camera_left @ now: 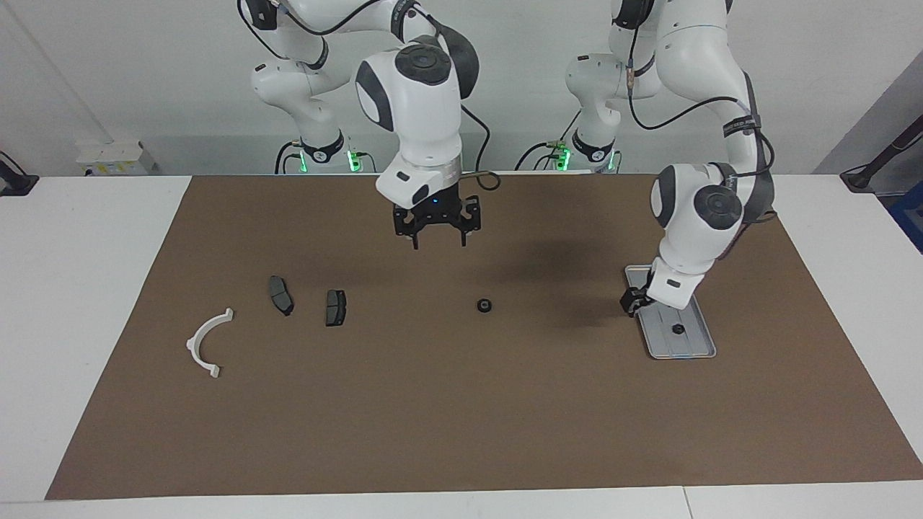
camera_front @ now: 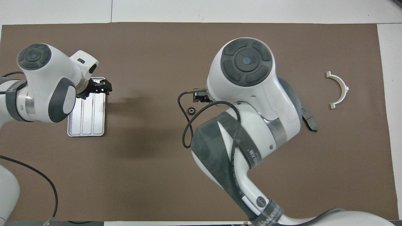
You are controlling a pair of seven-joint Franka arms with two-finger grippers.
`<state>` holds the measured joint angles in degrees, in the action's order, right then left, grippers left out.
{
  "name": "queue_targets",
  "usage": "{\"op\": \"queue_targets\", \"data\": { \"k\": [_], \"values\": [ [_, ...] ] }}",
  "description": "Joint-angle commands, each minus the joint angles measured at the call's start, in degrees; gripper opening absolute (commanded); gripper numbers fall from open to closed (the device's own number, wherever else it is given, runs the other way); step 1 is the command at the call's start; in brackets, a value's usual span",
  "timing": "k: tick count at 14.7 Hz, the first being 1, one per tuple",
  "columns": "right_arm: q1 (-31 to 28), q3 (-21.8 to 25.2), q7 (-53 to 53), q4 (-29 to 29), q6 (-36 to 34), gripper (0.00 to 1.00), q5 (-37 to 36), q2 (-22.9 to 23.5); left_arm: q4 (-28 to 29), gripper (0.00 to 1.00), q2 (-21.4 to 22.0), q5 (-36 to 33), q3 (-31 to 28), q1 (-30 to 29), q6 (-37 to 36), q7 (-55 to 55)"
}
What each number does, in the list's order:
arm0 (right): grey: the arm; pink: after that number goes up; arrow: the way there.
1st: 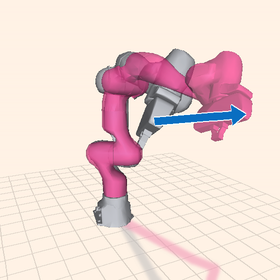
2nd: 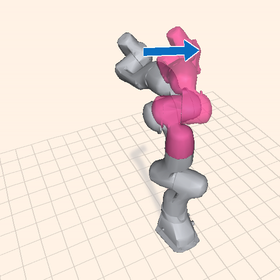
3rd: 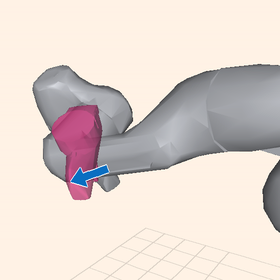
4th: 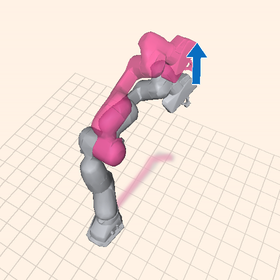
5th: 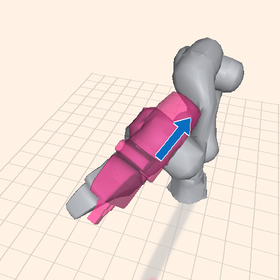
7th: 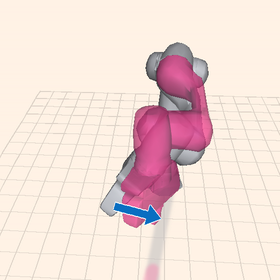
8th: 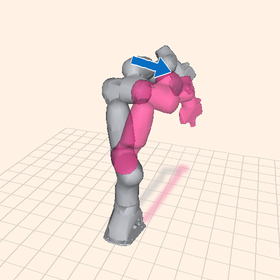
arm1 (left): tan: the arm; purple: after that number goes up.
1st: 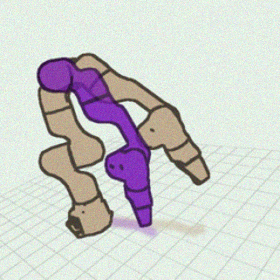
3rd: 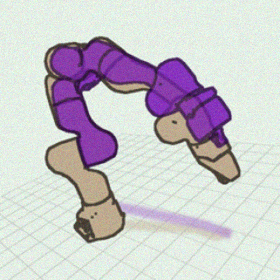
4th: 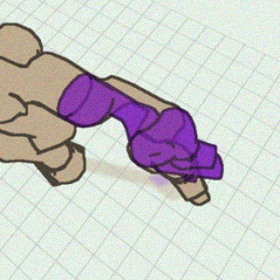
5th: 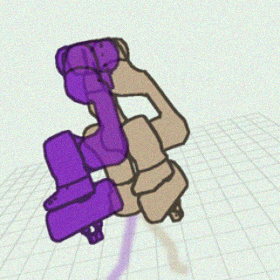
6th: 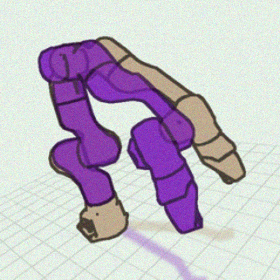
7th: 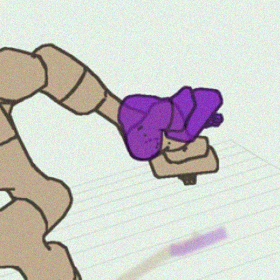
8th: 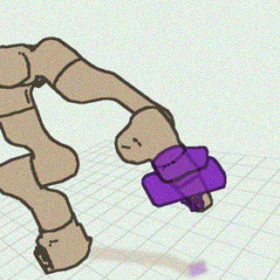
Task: Place bearing gear from tray to pile
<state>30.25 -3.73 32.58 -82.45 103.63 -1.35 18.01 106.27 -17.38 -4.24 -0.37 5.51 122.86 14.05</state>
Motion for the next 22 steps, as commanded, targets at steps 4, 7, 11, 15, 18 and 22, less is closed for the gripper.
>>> {"op": "queue_targets", "data": {
  "k": [4, 7, 11, 15, 18, 22],
  "values": [
    [3.59, -0.05, 3.28, 3.27, 7.01, 0.88, -2.25, 7.30, 3.94, 0.57, -1.25, -0.68, 0.72, -4.19, 9.67, -4.56],
    [3.94, -0.05, 3.28, 2.65, 8.69, 0.87, -2.51, 9.84, 5.70, 0.48, -1.95, -0.68, 0.72, -5.77, 13.10, -5.52],
    [4.29, -0.05, 3.63, 0.90, 12.38, 0.87, -2.78, 12.40, 5.79, 0.47, -2.92, -0.68, 0.72, -6.56, 13.81, -7.02],
    [3.59, -0.05, 3.01, -4.11, 16.86, 0.87, -2.78, 12.67, 6.32, 0.47, -2.92, -0.68, 0.72, -6.74, 14.16, -7.02],
    [3.15, -0.05, 2.92, -6.92, 20.20, 0.87, -2.87, 12.93, 6.32, 0.44, -3.27, -0.68, 0.72, -6.74, 15.12, -7.02],
    [3.24, -0.05, 2.75, -8.25, 22.14, 0.87, -2.87, 13.81, 6.49, 0.44, -4.15, -0.68, 0.81, -6.56, 16.27, -6.93]
  ]
}}
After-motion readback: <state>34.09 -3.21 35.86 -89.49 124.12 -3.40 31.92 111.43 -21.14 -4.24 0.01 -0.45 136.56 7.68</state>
